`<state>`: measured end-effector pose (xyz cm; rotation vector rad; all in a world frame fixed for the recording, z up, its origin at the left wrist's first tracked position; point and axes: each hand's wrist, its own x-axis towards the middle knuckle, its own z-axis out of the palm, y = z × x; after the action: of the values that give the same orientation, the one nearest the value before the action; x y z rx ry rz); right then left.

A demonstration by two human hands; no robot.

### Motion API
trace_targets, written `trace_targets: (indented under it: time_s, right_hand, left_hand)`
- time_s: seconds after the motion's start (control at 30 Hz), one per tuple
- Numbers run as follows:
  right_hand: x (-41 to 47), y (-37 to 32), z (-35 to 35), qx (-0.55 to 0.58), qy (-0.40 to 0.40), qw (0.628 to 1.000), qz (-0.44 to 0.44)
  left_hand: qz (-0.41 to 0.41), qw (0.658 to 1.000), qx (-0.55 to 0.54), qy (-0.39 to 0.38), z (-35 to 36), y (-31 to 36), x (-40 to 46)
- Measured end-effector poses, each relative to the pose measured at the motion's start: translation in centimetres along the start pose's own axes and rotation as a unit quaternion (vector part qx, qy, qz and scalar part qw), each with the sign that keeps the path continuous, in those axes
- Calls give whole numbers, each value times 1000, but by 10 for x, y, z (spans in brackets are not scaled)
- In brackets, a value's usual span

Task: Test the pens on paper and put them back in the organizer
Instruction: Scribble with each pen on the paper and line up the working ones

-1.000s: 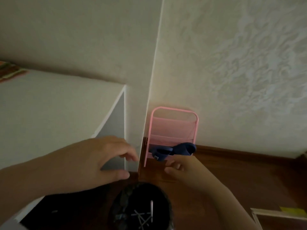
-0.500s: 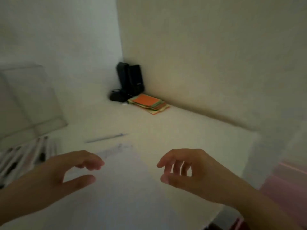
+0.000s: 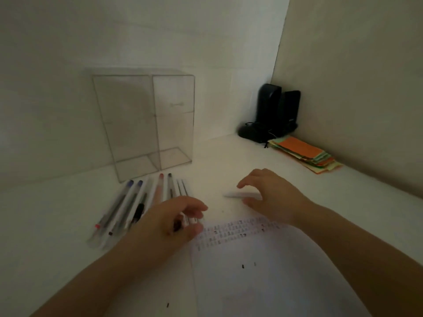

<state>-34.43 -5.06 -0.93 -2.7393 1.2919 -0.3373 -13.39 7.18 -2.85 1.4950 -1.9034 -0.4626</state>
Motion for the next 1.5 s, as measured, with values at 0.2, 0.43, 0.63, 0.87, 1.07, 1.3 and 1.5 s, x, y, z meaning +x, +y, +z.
trace_targets:
  time_s: [0.2, 0.43, 0.63, 0.87, 1.07, 1.3, 1.5]
  right_hand:
    - [1, -1, 26, -44, 40, 997, -42]
    - [-20, -39, 4, 159, 96, 982, -25]
    - [-53, -58, 3, 647, 20, 758, 77]
    - [-48, -60, 17, 712, 40, 695, 85]
    - [-49, -64, 24, 728, 31, 677, 107]
    - [-50, -69, 27, 751, 4, 651, 107]
    - [-49, -59, 24, 789, 17, 602, 123]
  left_hand:
    - [56, 998, 3, -41, 16, -13, -3]
    - [75, 996, 40, -30, 17, -15, -5]
    - [118, 989, 13, -92, 19, 14, -11]
    - [150, 985, 5, -84, 17, 16, -11]
    - [181, 979, 80, -51, 16, 12, -13]
    - [178, 981, 76, -32, 14, 10, -12]
    - [27, 996, 45, -69, 8, 1, -7]
